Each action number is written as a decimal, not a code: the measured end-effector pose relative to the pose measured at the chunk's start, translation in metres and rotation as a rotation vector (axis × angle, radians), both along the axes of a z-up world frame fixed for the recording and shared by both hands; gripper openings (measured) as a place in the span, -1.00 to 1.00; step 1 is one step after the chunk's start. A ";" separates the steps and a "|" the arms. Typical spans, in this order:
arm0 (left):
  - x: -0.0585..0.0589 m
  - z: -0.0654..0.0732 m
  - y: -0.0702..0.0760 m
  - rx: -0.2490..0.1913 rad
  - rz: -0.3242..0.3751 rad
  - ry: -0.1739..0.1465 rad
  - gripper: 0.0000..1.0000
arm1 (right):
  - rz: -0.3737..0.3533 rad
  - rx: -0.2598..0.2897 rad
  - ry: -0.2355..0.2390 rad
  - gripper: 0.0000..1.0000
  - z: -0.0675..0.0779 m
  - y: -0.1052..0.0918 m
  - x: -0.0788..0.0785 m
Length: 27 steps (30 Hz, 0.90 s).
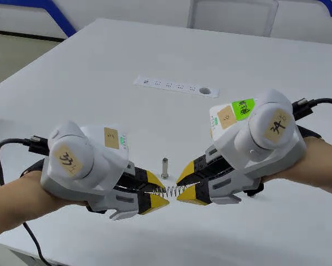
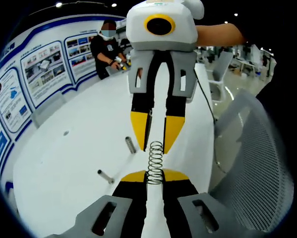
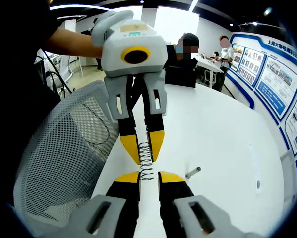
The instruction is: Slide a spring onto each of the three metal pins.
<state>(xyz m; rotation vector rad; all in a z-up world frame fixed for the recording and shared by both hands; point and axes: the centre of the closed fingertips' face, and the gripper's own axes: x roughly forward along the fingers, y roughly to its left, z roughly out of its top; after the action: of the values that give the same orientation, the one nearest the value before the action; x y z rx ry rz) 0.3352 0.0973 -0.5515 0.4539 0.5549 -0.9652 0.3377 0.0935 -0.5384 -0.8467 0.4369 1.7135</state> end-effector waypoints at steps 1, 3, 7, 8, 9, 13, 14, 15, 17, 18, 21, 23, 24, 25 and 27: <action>-0.001 -0.001 0.000 0.001 -0.001 0.003 -0.80 | -0.002 0.000 0.002 -0.69 -0.001 -0.001 0.001; -0.001 -0.001 0.000 0.001 -0.001 0.002 -0.80 | -0.015 0.012 0.031 -0.69 0.000 -0.002 0.001; -0.001 0.003 0.000 -0.008 0.003 -0.005 -0.80 | -0.032 0.022 0.062 -0.70 -0.001 -0.002 0.002; 0.000 0.005 -0.001 -0.014 0.006 -0.008 -0.80 | -0.035 0.028 0.074 -0.70 -0.001 -0.001 0.001; 0.000 0.006 -0.001 -0.015 0.005 -0.009 -0.80 | -0.038 0.032 0.084 -0.71 0.000 -0.001 0.000; 0.003 0.011 -0.002 -0.032 0.016 -0.028 -0.80 | -0.045 0.042 0.096 -0.77 0.001 0.000 0.000; 0.003 0.012 -0.002 -0.035 0.015 -0.027 -0.80 | -0.048 0.041 0.100 -0.77 0.001 -0.001 0.000; 0.002 0.012 -0.002 -0.036 0.014 -0.025 -0.80 | -0.050 0.046 0.104 -0.77 0.001 -0.001 0.000; 0.003 0.011 -0.002 -0.028 0.012 -0.029 -0.80 | -0.052 0.055 0.106 -0.78 0.003 0.000 0.000; 0.002 0.011 -0.002 -0.030 0.013 -0.026 -0.80 | -0.049 0.057 0.109 -0.78 0.004 -0.001 -0.001; 0.002 0.011 -0.001 -0.026 0.012 -0.027 -0.80 | -0.036 0.078 0.106 -0.78 0.010 -0.001 -0.003; 0.001 0.010 -0.001 -0.018 0.007 -0.026 -0.80 | -0.020 0.098 0.118 -0.78 0.015 -0.002 -0.006; 0.001 0.010 -0.002 -0.018 0.006 -0.027 -0.80 | -0.020 0.103 0.124 -0.78 0.018 -0.002 -0.006; 0.001 0.010 -0.002 -0.018 0.005 -0.028 -0.80 | -0.017 0.110 0.130 -0.78 0.019 -0.002 -0.007; 0.001 0.010 -0.002 -0.015 0.005 -0.030 -0.80 | -0.020 0.118 0.132 -0.78 0.020 -0.001 -0.007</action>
<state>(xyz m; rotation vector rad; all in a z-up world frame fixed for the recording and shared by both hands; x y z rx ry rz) 0.3365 0.0951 -0.5417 0.4526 0.5207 -0.9554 0.3309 0.0928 -0.5180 -0.6451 0.4267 1.7643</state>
